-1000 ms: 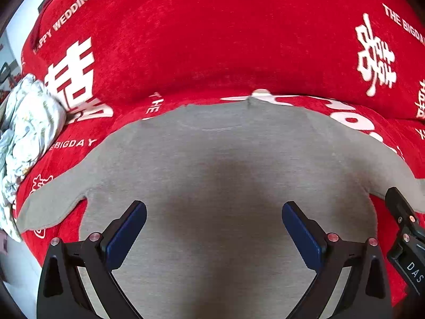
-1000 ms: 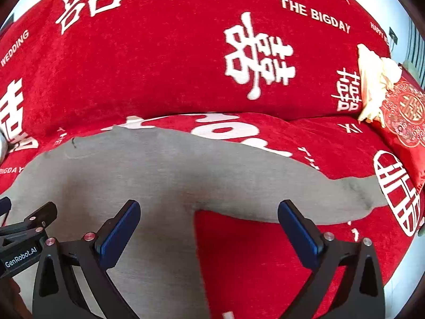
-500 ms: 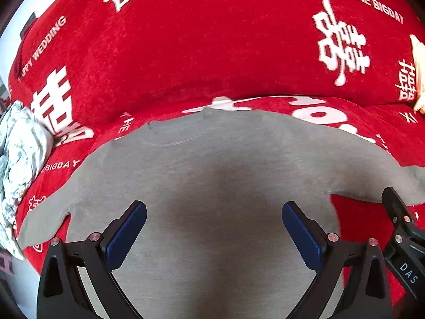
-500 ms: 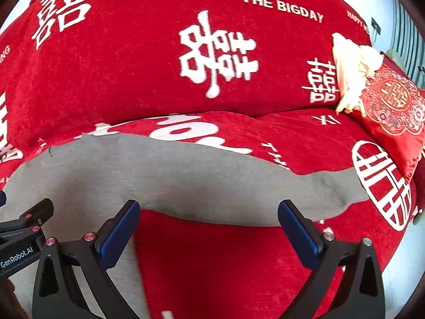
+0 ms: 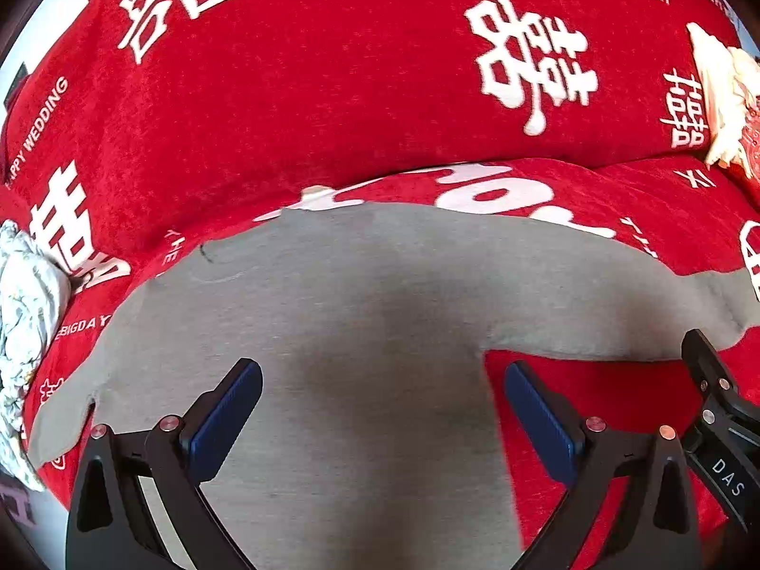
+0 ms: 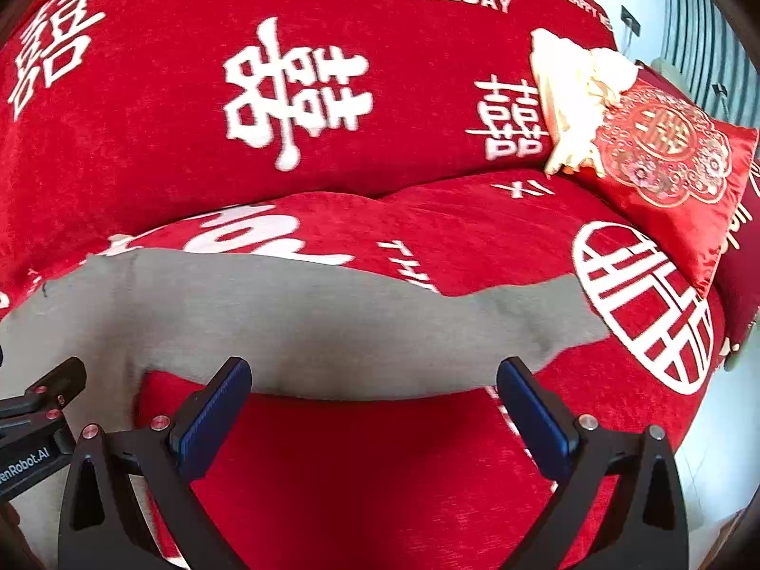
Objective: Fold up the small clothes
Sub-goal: 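Move the right gripper along the sweater toward its sleeve cuff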
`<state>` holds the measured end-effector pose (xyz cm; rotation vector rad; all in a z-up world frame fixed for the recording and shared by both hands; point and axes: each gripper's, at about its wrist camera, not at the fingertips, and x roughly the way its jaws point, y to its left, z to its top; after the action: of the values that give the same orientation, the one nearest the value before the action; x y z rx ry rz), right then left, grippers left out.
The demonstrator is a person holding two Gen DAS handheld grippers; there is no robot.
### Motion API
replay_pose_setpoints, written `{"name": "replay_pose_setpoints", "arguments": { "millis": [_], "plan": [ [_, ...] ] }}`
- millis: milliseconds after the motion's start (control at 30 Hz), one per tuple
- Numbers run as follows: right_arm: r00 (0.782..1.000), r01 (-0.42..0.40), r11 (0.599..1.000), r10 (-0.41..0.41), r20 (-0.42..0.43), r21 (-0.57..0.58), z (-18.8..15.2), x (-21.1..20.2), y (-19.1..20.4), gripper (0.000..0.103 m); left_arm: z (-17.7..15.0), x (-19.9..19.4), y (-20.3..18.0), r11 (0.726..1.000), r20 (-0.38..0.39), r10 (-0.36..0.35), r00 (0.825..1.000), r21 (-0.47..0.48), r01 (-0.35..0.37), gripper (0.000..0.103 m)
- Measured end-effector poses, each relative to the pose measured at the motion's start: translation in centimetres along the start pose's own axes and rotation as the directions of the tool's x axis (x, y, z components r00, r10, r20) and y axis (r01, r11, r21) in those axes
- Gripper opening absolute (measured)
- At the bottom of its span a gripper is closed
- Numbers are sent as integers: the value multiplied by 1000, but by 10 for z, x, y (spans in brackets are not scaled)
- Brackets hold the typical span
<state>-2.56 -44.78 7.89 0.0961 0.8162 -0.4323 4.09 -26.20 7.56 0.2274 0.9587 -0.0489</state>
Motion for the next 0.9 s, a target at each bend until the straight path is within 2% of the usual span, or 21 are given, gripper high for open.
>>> {"name": "replay_pose_setpoints", "arguments": {
  "millis": [500, 900],
  "plan": [
    [995, 90, 994, -87, -37, 60, -6, 26, -74, 103, 0, 8, -77, 995, -20, -51, 998, 82, 52, 102],
    [985, 146, 978, -131, -109, 148, -11, 65, -130, 103, 5, 30, -119, 990, -55, -72, 996, 120, 78, 102]
  ]
}}
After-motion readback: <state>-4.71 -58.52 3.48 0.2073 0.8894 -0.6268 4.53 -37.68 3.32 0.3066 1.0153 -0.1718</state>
